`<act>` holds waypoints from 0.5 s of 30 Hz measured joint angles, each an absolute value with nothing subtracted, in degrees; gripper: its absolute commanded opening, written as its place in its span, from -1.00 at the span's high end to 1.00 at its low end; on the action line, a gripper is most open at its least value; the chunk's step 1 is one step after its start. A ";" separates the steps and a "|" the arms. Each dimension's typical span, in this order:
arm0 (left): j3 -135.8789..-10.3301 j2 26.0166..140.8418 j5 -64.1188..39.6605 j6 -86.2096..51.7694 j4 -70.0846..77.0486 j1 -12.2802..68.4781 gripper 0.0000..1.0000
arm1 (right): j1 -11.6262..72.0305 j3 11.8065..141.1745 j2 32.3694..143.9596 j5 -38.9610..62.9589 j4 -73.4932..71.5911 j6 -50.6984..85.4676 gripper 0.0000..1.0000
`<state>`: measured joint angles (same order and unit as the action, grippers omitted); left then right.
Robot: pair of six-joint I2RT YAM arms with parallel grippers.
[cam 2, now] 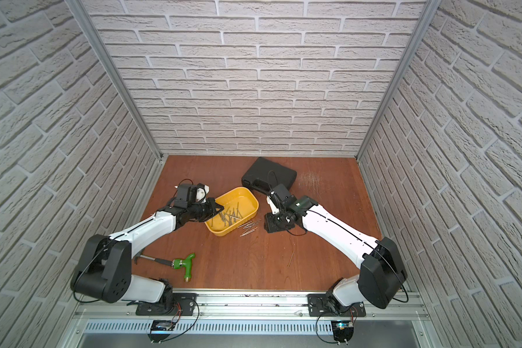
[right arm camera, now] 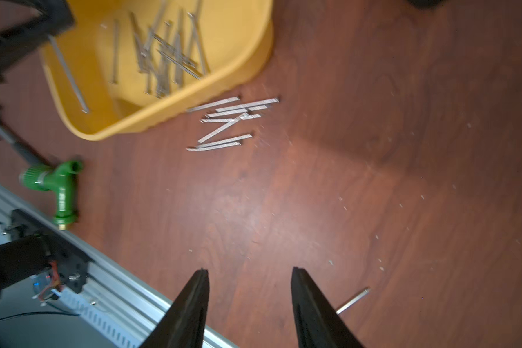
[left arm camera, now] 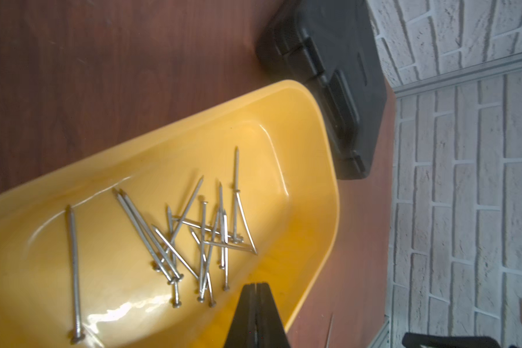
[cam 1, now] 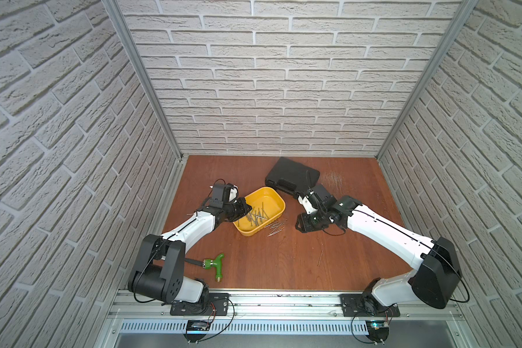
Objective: Put the nails on the desktop into the storage box
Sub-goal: Place the nail in the storage box.
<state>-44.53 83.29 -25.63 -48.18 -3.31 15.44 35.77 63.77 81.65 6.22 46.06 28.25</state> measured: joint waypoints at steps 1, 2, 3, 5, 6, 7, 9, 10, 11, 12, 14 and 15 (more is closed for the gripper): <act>-44.53 84.27 -24.80 -48.07 -3.22 15.44 1.00 | 35.77 62.19 80.97 5.26 46.65 28.69 0.02; -44.53 85.17 -24.01 -47.97 -3.22 15.44 1.00 | 35.77 60.69 80.20 4.34 47.22 29.39 0.01; -44.53 85.80 -23.20 -47.75 -3.25 15.49 1.00 | 35.77 59.57 79.57 3.68 47.48 29.91 0.01; -44.53 86.83 -21.67 -47.31 -3.27 15.53 1.00 | 35.79 56.71 77.91 2.24 48.05 31.77 0.02; -44.53 87.11 -21.02 -47.09 -3.27 15.55 1.00 | 35.79 55.77 77.32 1.74 48.27 32.51 0.02; -44.53 87.39 -20.38 -46.85 -3.25 15.55 1.00 | 35.86 54.52 76.60 1.02 48.62 33.91 0.02; -44.53 87.83 -19.33 -46.35 -3.27 15.70 1.00 | 36.01 52.66 75.57 -0.16 49.01 35.94 0.02; -44.56 88.12 -18.87 -46.11 -3.29 15.81 1.00 | 36.27 51.68 75.18 -0.73 49.21 37.45 0.02; -44.56 88.49 -18.39 -45.98 -3.40 15.81 0.99 | 36.67 50.78 74.87 -1.34 49.25 38.72 0.02; -44.58 88.75 -18.09 -45.87 -3.51 15.81 0.89 | 37.04 50.09 74.72 -1.78 49.30 39.75 0.02; -44.60 89.56 -17.39 -45.60 -3.95 15.81 0.87 | 38.33 48.25 74.50 -2.85 49.34 42.50 0.03; -44.60 89.78 -17.12 -45.56 -4.25 15.81 0.87 | 38.79 47.55 74.46 -3.18 49.30 43.46 0.04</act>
<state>-44.60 89.78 -17.12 -45.56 -4.25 15.81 38.79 47.55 74.46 -3.18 49.30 43.46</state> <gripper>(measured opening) 0.071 0.488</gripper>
